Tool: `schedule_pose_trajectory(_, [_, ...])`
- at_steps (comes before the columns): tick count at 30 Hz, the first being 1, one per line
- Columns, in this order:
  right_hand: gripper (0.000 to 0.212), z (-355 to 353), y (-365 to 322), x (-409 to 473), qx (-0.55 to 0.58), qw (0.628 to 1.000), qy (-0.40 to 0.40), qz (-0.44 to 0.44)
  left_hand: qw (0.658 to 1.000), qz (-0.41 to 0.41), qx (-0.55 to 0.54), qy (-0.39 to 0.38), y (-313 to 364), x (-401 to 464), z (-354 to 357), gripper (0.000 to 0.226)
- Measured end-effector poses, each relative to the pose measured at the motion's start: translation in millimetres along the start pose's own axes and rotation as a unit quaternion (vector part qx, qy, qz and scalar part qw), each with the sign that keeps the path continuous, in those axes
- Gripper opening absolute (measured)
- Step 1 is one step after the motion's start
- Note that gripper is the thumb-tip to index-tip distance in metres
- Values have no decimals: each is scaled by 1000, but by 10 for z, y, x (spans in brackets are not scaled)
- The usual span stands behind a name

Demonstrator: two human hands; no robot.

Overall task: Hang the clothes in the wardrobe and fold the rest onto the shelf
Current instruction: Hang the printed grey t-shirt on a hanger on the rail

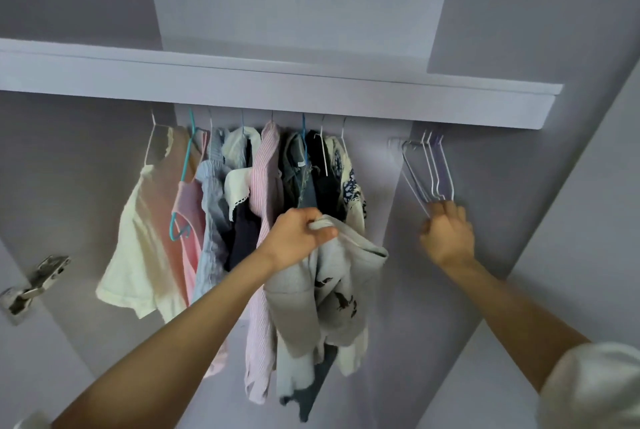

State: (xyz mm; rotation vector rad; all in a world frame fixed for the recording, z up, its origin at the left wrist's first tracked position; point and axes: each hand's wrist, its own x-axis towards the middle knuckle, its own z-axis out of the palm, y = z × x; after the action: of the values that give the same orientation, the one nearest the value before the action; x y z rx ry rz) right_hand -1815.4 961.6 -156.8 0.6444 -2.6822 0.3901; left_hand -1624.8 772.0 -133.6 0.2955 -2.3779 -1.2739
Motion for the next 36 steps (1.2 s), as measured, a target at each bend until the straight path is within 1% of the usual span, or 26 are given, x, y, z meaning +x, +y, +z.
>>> schedule_pose_trajectory(3, [45, 88, 121, 267, -72, 997, 10, 26, 1000, -8, -7, 24, 53, 186, -50, 29])
schedule_pose_trajectory(7, [52, 225, 145, 500, -78, 996, -8, 37, 999, -21, -3, 36, 21, 322, -48, 27])
schedule_pose_trajectory(9, [51, 270, 150, 560, -90, 995, -15, 32, 999, -18, 10, 28, 0, 339, -36, 26])
schedule_pose_trajectory(12, [42, 296, 184, 609, -118, 992, -18, 28, 999, -24, 16, 16, -24, 338, -19, 26])
schedule_pose_trajectory(14, [35, 296, 207, 620, -98, 995, 1, 36, 999, -31, 16, 16, -39, 329, -6, 29])
schedule_pose_trajectory(17, [23, 298, 225, 629, -24, 994, 96, 42, 999, -36, 18, 21, -51, 296, 7, 33])
schedule_pose_trajectory(18, [23, 293, 206, 642, -19, 993, 105, 46, 999, -37, 17, 22, -43, 286, 5, 35])
schedule_pose_trajectory(23, [27, 249, 66, 648, -26, 991, 114, 59, 999, -46, -3, 2, 25, 226, -7, 35])
schedule_pose_trajectory(26, [31, 211, 57, 614, -35, 992, 115, 47, 998, -56, -42, -11, 67, 141, -22, 33])
schedule_pose_trajectory(28, [35, 170, 46, 574, -33, 993, 106, 42, 997, -63, -46, -21, 63, 73, -42, 33])
schedule_pose_trajectory(30, [39, 137, 4, 489, 3, 993, 109, 47, 997, -72, -19, -33, 40, -1, -67, 34])
schedule_pose_trajectory(32, [39, 119, -61, 350, 72, 988, 122, 57, 996, -73, 40, -36, -10, -60, -87, 42])
schedule_pose_trajectory(34, [31, 129, -120, 119, 160, 976, 132, 67, 990, -71, 116, -27, -95, -152, -100, 44])
schedule_pose_trajectory(36, [25, 196, -162, -189, 254, 956, 109, 97, 985, -64, 162, -5, -201, -288, -102, 42])
